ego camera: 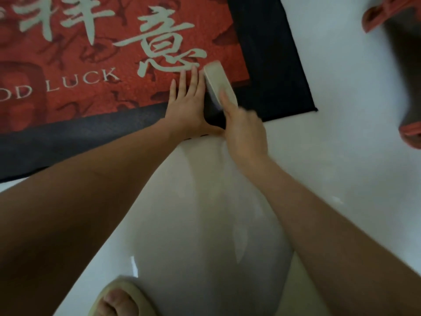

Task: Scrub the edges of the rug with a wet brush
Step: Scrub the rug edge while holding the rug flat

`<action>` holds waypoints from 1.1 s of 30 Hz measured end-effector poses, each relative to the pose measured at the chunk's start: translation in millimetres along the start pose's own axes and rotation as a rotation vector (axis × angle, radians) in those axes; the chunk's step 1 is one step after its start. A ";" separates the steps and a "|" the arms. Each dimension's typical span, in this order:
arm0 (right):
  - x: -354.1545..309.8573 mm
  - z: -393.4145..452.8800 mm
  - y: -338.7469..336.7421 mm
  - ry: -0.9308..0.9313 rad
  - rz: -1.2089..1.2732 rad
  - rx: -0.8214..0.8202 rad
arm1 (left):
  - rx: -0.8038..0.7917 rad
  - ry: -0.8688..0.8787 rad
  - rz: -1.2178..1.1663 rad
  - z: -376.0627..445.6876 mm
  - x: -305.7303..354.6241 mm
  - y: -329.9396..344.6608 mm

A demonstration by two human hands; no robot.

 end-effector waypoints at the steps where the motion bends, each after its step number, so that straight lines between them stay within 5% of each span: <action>1: 4.7 -19.2 0.5 -0.020 -0.005 -0.014 | 0.012 0.008 0.002 0.2 -1.1 -2.0; 5: 42.9 -66.4 -23.8 -0.049 0.099 -0.178 | -0.006 0.051 0.005 -4.4 1.5 -4.4; 9: 25.7 23.5 -52.3 -0.160 0.180 0.105 | -0.017 0.136 -0.036 -15.4 -23.7 -15.7; 11: 9.3 69.9 -45.4 -0.195 0.107 0.109 | 0.038 0.071 -0.006 -25.4 -47.0 -20.1; 19: 49.5 -52.3 -24.1 -0.483 0.042 -0.267 | 0.015 0.025 0.095 -33.9 -56.1 -9.5; 24: 36.5 47.7 -32.4 -0.277 0.071 0.041 | 0.049 0.015 0.077 -31.6 -58.5 -7.9; 29: 53.5 -64.5 -17.0 -0.451 0.017 -0.327 | 0.071 0.018 0.093 -32.5 -58.9 -8.4; 33: 66.5 34.1 -50.1 -0.306 0.121 -0.004 | 0.142 -0.009 0.089 -30.3 -40.4 -13.6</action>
Point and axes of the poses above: each hand's wrist, its own z-axis towards the middle knuckle, its own y-axis out of the palm, x = y × z, the point moved 9 cm from there along z, towards the middle knuckle, and after that the axes turned 1 degree about -z, right-handed, at the moved point
